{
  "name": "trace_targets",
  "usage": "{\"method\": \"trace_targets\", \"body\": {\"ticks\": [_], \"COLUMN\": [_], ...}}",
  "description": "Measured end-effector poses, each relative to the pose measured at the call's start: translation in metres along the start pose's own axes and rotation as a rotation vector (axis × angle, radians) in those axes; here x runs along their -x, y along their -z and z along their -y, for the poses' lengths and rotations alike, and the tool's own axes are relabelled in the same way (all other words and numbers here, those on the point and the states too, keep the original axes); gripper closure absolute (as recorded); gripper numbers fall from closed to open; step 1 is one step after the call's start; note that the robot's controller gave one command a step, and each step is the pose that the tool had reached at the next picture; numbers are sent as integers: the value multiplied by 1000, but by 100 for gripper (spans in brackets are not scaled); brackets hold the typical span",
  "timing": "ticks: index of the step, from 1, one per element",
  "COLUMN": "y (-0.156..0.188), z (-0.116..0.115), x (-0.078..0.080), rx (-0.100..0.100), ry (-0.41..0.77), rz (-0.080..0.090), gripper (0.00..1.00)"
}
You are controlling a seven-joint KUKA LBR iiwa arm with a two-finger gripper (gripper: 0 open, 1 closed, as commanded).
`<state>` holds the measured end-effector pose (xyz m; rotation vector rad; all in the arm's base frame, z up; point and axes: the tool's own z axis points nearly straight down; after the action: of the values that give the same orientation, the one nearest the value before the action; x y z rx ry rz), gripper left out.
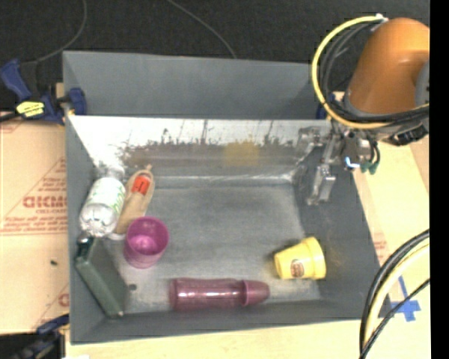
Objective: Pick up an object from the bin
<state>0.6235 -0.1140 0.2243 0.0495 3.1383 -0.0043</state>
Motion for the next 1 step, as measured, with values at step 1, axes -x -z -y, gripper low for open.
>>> {"method": "trace_targets", "body": {"ticks": [1], "y": [-57], "z": [-46], "x": [-39], "rx": [5], "ry": [-2], "rz": [-5], "gripper": [100]}}
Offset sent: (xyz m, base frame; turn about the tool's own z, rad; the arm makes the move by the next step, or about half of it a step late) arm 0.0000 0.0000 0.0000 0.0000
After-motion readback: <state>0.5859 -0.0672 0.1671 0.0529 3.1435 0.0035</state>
